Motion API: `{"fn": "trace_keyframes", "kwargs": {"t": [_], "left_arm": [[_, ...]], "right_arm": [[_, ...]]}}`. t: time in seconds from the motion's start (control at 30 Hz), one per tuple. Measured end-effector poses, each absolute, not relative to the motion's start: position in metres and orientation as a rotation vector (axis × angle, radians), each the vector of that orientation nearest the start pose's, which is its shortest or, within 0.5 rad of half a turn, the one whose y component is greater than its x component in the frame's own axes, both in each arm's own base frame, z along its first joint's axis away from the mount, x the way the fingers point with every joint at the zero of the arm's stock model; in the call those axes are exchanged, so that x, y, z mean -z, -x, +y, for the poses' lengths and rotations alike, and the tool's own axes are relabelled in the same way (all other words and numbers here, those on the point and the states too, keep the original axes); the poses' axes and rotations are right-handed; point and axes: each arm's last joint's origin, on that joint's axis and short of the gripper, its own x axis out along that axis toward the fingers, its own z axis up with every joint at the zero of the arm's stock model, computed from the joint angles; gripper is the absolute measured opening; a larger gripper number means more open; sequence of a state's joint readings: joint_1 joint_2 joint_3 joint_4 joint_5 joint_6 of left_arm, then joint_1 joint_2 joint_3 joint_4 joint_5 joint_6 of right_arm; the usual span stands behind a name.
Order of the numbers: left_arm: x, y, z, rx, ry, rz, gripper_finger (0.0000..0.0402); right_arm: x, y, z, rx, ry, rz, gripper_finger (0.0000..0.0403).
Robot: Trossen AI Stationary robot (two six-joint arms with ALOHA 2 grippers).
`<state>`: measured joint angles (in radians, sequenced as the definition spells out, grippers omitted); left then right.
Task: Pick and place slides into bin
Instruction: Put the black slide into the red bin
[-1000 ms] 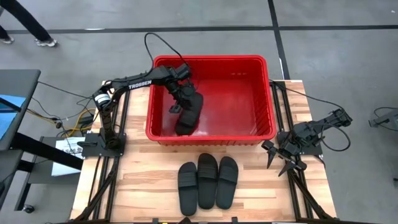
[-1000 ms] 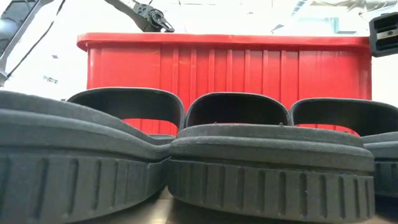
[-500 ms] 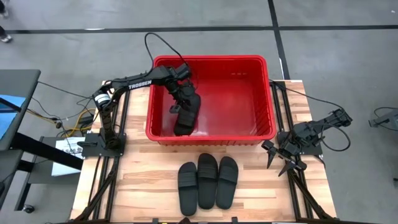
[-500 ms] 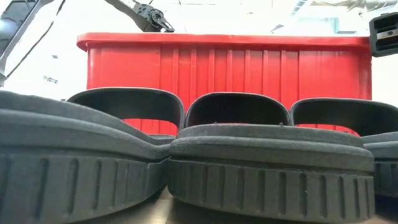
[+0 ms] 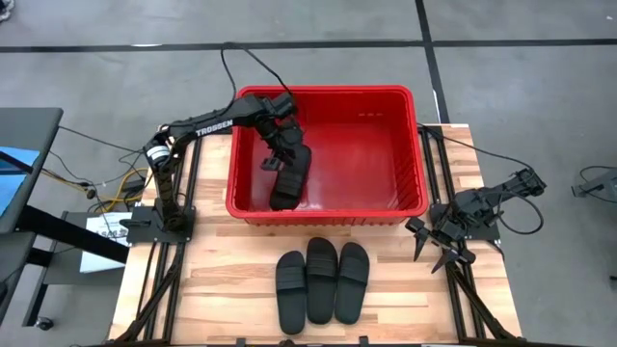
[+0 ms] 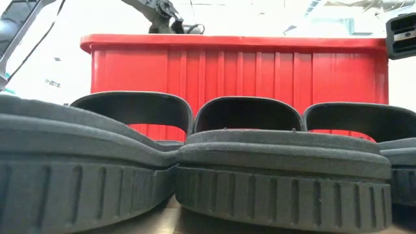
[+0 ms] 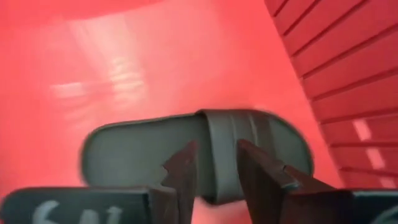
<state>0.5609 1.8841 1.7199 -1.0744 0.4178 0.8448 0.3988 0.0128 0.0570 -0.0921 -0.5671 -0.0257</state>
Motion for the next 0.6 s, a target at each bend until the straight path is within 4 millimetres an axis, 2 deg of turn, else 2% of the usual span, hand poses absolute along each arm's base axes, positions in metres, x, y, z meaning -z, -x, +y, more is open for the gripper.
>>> {"fn": "trace_keyframes", "kwargs": {"t": [0.1, 0.2, 0.37, 0.47, 0.6], "left_arm": [[-0.306, -0.333, 0.188, 0.324, -0.288, 1.077, 0.0064], [-0.336, -0.333, 0.177, 0.286, -0.428, 1.057, 0.0017], [-0.395, -0.318, 0.158, 0.155, -0.579, 0.941, 0.0003], [-0.430, -0.302, 0.148, 0.050, -0.554, 0.816, 0.0001], [-0.469, -0.275, 0.134, -0.094, -0.434, 0.632, 0.0000]], "right_arm": [[-0.173, -0.077, 0.049, -0.966, 0.020, 0.037, 0.0240], [-0.173, -0.077, 0.049, -0.966, 0.019, 0.038, 0.0240], [-0.173, -0.077, 0.049, -0.966, 0.020, 0.037, 0.0240], [-0.173, -0.077, 0.049, -0.966, 0.020, 0.037, 0.0240], [-0.173, -0.077, 0.049, -0.966, 0.020, 0.037, 0.0240]]}}
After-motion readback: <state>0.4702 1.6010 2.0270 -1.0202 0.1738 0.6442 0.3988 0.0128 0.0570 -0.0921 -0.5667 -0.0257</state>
